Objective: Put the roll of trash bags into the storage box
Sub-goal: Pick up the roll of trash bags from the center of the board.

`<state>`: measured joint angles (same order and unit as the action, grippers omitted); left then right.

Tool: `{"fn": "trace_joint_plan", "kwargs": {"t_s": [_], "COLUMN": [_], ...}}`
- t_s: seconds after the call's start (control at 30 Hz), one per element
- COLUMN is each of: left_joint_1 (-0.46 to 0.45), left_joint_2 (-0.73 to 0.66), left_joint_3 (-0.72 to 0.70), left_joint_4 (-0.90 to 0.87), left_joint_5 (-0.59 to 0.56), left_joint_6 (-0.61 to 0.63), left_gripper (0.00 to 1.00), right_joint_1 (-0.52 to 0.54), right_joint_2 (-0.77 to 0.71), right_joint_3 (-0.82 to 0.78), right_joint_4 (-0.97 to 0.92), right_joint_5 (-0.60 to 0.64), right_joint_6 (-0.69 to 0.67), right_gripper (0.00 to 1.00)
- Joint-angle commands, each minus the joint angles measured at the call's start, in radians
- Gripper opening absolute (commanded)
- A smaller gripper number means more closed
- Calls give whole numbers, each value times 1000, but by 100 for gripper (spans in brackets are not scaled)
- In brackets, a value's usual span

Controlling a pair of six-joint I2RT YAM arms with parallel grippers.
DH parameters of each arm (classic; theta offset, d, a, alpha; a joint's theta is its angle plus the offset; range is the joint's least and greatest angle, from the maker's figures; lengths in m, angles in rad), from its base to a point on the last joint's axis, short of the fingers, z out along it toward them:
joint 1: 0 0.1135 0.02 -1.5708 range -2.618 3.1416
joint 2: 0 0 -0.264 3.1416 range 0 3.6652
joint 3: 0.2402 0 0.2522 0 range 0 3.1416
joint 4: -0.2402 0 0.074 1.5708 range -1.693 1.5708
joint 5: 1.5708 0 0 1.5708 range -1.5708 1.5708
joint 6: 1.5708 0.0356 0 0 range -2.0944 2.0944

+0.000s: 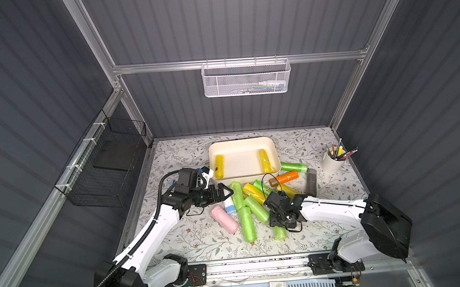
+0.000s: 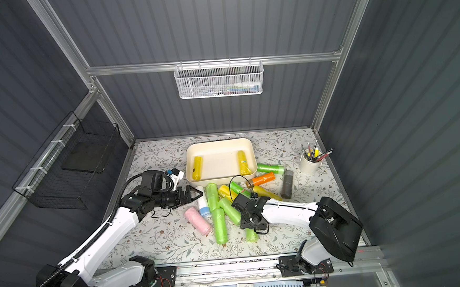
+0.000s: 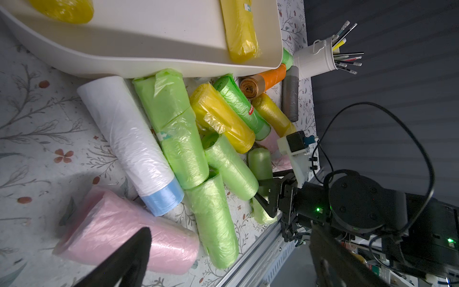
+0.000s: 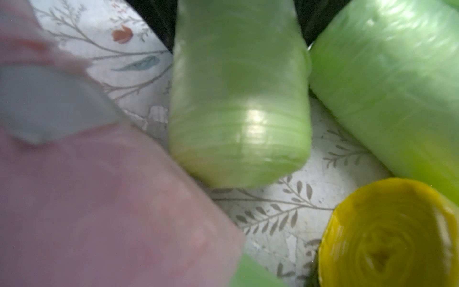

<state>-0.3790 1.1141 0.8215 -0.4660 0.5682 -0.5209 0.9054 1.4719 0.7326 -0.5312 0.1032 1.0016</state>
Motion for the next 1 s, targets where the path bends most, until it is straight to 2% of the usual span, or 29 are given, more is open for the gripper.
{"fn": "trace_joint_plan", "kwargs": {"t_s": [0.0, 0.2, 0.4, 0.53, 0.67, 0.87, 0.97], "left_joint_1": [-4, -4, -4, -4, -4, -4, -4], "left_joint_2": [-11, -7, -10, -14, -32, -36, -56], "left_joint_3": [-9, -12, -34, -35, -59, -53, -81], "left_joint_4": [6, 12, 36, 49, 131, 162, 225], "left_joint_5": [1, -5, -43, -46, -7, 3, 15], "left_joint_6": [-14, -14, -19, -21, -52, -56, -103], "left_gripper": [100, 100, 100, 100, 100, 100, 100], "right_joint_1": [-4, -4, -3, -7, -13, -42, -64], "right_joint_2": [26, -63, -166, -216, -246, -248, -243], "right_joint_3": [4, 16, 73, 109, 147, 220, 248], "right_joint_4": [2, -27, -101, -101, -72, -51, -33], "right_joint_5": [6, 41, 98, 90, 90, 85, 61], "right_joint_6": [-4, -7, -27, -59, -83, -130, -153], "right_gripper": [55, 48, 48, 48, 47, 46, 46]}}
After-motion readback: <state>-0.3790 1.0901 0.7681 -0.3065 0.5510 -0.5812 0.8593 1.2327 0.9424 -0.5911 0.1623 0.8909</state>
